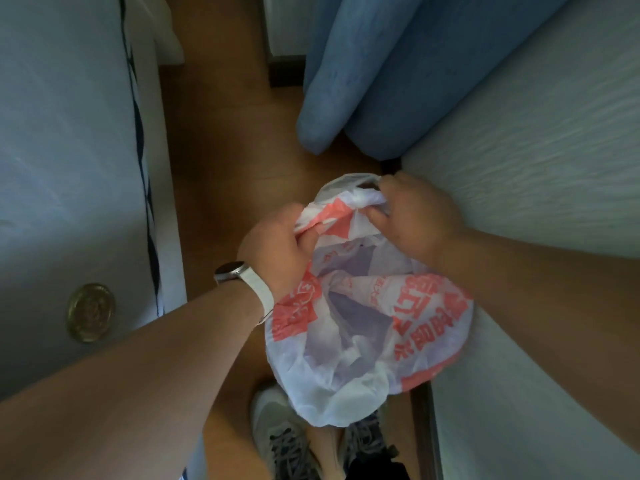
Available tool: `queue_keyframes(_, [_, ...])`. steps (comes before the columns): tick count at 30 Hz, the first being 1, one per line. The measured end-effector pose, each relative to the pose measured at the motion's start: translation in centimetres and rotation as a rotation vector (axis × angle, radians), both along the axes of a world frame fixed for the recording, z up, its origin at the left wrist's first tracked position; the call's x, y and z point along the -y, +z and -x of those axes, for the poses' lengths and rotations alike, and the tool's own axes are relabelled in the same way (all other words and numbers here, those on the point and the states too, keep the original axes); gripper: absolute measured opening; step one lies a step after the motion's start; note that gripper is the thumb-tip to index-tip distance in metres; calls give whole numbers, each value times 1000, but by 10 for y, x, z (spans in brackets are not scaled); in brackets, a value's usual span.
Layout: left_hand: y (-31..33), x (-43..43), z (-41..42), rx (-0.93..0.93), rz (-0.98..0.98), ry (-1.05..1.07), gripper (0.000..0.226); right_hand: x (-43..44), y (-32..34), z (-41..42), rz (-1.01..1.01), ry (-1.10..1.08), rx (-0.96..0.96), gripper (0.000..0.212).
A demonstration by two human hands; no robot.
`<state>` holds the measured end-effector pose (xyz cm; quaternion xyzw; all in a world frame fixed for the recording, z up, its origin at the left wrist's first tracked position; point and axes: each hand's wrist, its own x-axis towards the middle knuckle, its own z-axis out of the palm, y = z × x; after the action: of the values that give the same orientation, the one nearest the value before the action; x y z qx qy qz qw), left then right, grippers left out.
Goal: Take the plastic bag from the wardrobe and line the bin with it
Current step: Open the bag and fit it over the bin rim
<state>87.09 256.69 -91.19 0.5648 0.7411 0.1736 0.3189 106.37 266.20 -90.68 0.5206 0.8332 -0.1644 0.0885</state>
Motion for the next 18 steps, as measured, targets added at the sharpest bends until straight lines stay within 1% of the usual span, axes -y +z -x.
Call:
queue_keyframes(2, [4,1,-1,21,10,24,37,9,4,1,-84,4,3,34])
queue_keyframes(4, [9,2,1,-21,-28,52,42,12,8,9,-136,91,-56,39])
queue_keyframes(6, [13,2,2,-143,-117,-2,37,13,11,22,-144,236,-136,38])
queue_keyframes(8, [15,1,0,-245,-199,-86,31,13,11,35,-134,372,-163,34])
queue_keyframes(11, [16,1,-2,-213,-242,-121,18,14,8,49,-136,456,-192,20])
queue_keyframes(13, [15,2,-2,-181,-240,-117,11,11,4,52,-97,476,-209,16])
queue_keyframes(16, [10,4,-2,-173,-228,-110,11,3,1,51,-23,512,-178,12])
queue_keyframes(18, [6,3,-2,-161,-219,-86,13,-1,1,47,44,451,-157,12])
